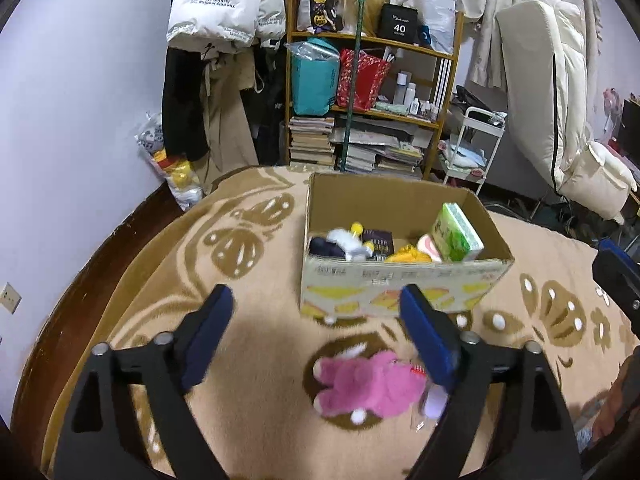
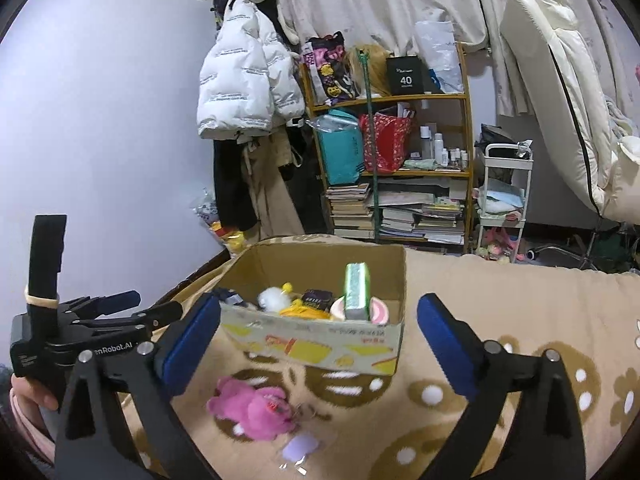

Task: Organize soft objects
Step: 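Lower both open tools toward the pink plush keychain and lavender bagged item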

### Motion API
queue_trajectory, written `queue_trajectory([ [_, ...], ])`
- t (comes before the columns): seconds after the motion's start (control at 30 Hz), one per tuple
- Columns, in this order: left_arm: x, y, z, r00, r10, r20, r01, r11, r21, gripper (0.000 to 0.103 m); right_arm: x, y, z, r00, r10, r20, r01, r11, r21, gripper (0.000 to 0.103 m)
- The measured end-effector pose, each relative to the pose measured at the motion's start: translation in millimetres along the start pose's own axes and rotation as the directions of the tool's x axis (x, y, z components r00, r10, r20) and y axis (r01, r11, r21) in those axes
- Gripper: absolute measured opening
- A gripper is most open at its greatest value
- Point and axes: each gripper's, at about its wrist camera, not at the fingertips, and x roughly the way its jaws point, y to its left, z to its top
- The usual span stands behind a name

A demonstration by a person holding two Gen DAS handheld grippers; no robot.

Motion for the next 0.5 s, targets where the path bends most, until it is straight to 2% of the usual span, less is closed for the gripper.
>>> queue_trajectory([
  [0.07,-7.7,1.7,-7.8,1.0,-0.007,-0.013,0.007,1.0,-0.001,0.093,-5.7,4.5,-3.0,1.0,0.007,-0.009,-0.007,1.0,-0.004,0.103],
  [0.27,-28.0,-2.6,-26.2,0.999,0.017,-0.031,-0.016,0.999,0.03,0.094,-18.2,17.9,-16.4,0.999,0.018,-0.046,-0.019,1.0,-0.011,0.103],
  [0.5,-27.6,-3.4,-36.6,0.997,0.03,-0.076,-0.027,0.999,0.042,0.094,-16.2,22.9,-37.7,0.994,0.026,-0.11,-0.025,1.0,0.017,0.103],
])
